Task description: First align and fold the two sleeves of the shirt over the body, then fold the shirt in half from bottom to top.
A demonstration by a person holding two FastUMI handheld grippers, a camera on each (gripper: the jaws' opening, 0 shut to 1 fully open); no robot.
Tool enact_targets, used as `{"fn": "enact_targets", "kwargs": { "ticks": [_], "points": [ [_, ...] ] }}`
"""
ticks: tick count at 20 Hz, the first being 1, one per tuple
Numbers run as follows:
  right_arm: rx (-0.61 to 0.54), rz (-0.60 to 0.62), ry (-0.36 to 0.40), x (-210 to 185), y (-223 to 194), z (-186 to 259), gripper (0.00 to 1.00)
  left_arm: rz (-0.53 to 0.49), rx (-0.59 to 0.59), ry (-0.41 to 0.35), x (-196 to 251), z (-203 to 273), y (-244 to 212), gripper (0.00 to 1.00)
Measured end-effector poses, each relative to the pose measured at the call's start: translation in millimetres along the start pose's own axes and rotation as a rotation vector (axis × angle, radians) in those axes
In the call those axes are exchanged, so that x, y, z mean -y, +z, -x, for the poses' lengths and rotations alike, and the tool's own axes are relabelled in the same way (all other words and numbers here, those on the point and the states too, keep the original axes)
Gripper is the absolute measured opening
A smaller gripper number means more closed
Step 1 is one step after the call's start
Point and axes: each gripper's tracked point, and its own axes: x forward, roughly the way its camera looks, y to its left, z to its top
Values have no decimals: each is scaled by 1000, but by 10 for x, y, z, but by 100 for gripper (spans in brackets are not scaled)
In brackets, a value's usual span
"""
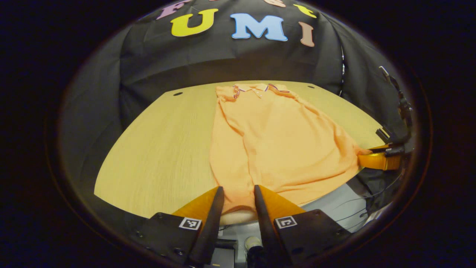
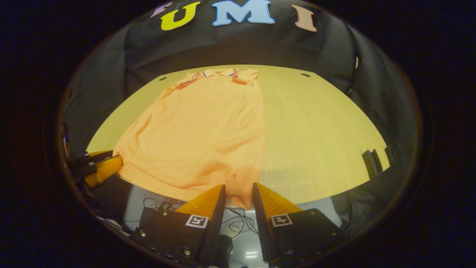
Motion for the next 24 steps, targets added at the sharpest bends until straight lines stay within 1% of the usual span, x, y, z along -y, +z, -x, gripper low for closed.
{"fn": "enact_targets", "kwargs": {
  "ticks": [1, 2, 3, 4, 5, 6, 8, 9, 11, 13, 14, 17, 19, 22, 24],
  "points": [
    [-2, 8, 3, -2, 5, -19, 46, -1, 10, -12, 16, -19, -6, 58],
    [-6, 15, 10, -7, 15, -23, 44, 23, 12, 4, -10, -14, 23, 38],
    [-5, 25, 21, -18, 20, -26, 46, 39, 19, 11, -14, -10, 49, 18],
    [-7, 2, 45, -69, 25, -49, 46, 43, 11, 14, -8, -19, 30, 17],
    [7, -52, 44, -33, 82, -100, 6, 42, 3, 17, -8, -28, 24, 17],
    [-11, -67, 56, -57, 30, -65, 9, 40, -2, 21, 3, -32, 23, 17],
    [-13, -72, 78, -56, 35, -31, 8, 47, -3, 42, -29, -28, 52, 17],
    [-12, -70, 92, -58, 35, -45, 2, 57, -7, 54, -28, -40, 54, 6],
    [-27, -70, 127, -57, 29, -35, 2, 60, -33, 77, 8, -49, 45, 6],
    [-12, -94, 164, -48, 116, 35, 2, 68, -58, 92, 24, -14, 42, 6],
    [9, -96, 169, -15, 187, 80, 2, 93, -66, 91, 39, -1, 48, 6],
    [61, -82, 190, 21, 341, 222, 2, 213, -63, 94, 43, 100, 157, 6],
    [93, -89, 209, 15, 483, 353, 2, 254, -40, 102, 25, 140, 259, 6],
    [143, -93, 234, -17, 750, 482, 2, 243, -10, 111, 18, 187, 405, 6],
    [168, -90, 239, -25, 913, 543, 2, 239, 9, 100, 45, 223, 577, 6]
  ]
}}
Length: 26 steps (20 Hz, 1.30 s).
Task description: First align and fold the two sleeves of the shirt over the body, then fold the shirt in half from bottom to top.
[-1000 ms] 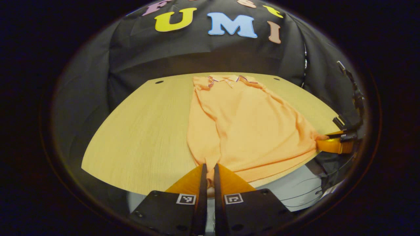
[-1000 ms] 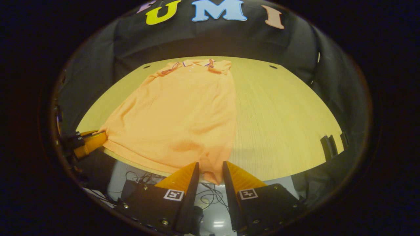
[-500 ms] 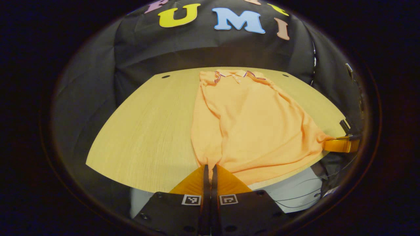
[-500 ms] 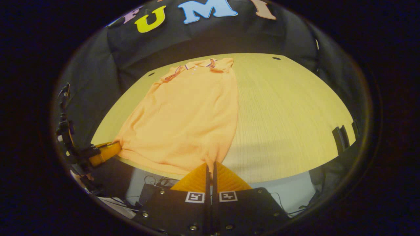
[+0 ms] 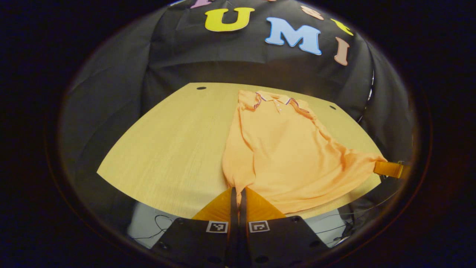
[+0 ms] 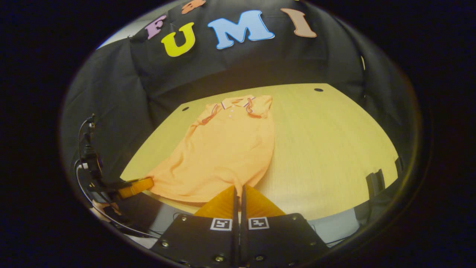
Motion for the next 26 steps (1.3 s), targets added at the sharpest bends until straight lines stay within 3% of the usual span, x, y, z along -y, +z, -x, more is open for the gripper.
{"fn": "enact_targets", "kwargs": {
  "ticks": [11, 20, 26],
  "points": [
    [167, 1, -61, 33, 1129, -271, 2, -15, 148, -108, 224, -335, 1481, 6],
    [236, 8, -106, -24, 2068, -871, 2, -31, 178, -189, 251, -1023, 2447, 6],
    [245, -16, -187, 65, 2537, -1181, 2, -72, 178, -277, 393, -1534, 2940, 6]
  ]
}}
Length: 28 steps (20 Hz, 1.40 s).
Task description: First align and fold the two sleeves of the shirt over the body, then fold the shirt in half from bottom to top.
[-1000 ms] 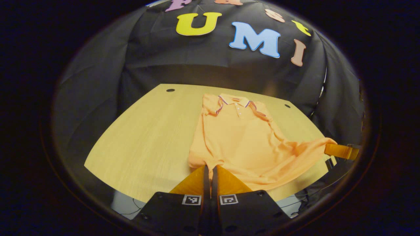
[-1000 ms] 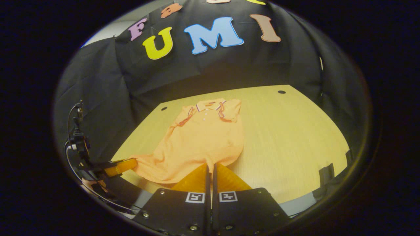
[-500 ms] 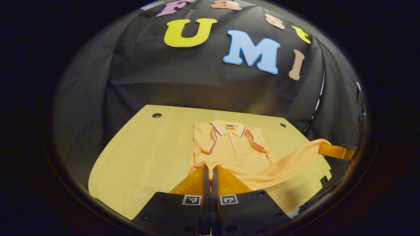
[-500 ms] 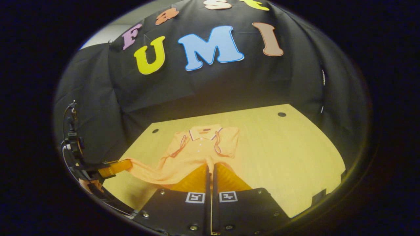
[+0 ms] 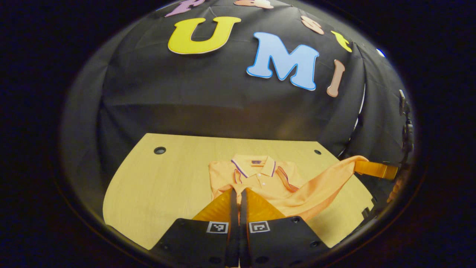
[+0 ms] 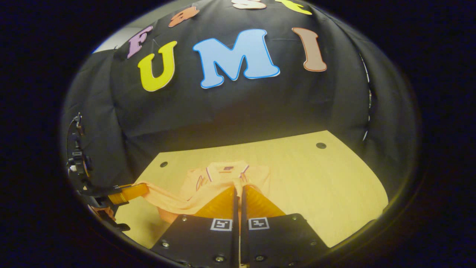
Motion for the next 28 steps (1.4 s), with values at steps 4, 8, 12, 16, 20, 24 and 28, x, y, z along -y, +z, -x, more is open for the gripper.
{"fn": "enact_targets", "kwargs": {
  "ticks": [4, 8, 12, 16, 20, 24, 28],
  "points": [
    [-8, -2, -59, 65, 136, -305, 2, -29, -3, -49, -13, -457, 124, 6],
    [-16, -5, -80, 101, 261, -648, 2, -53, 18, -48, -85, -793, 297, 6],
    [-24, -14, -87, 155, 344, -1033, 2, -76, 77, -4, -238, -1053, 450, 7],
    [-28, -34, -93, 200, 363, -1401, 2, -27, 135, 27, -391, -1274, 484, 6],
    [-27, -39, -91, 234, 295, -1751, 2, 20, 195, 51, -521, -1542, 493, 6],
    [-56, -25, -113, 275, 86, -1996, 2, 2, 226, 95, -656, -1781, 467, 6],
    [-110, -6, -145, 357, -115, -2194, 2, -17, 180, 103, -672, -1976, 313, 6]
  ]
}}
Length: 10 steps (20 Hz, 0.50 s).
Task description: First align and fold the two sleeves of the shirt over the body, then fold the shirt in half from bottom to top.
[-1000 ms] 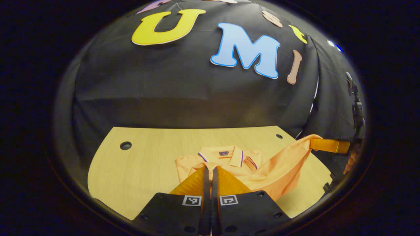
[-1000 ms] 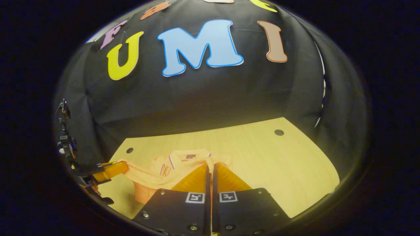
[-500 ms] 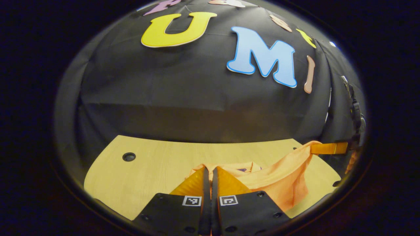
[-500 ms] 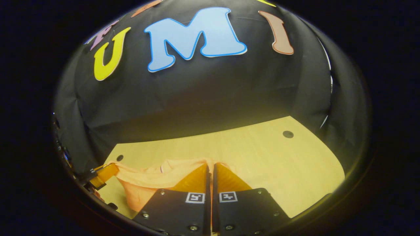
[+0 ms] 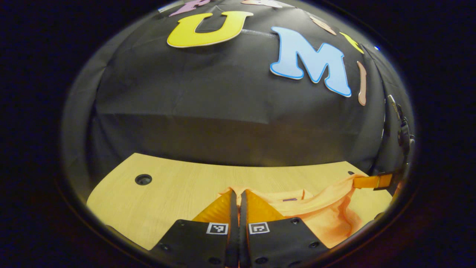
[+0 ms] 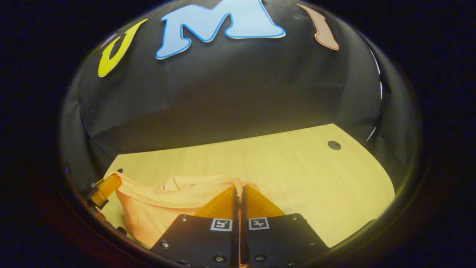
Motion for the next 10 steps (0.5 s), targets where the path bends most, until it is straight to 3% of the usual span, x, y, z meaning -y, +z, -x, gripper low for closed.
{"fn": "enact_targets", "kwargs": {
  "ticks": [6, 10],
  "points": [
    [-74, 35, -50, 71, -213, -111, 3, -28, -61, -6, 8, -69, -199, 6],
    [-86, 50, -69, 104, -257, -67, 9, -28, -73, -12, 15, -51, -229, 11]
  ]
}}
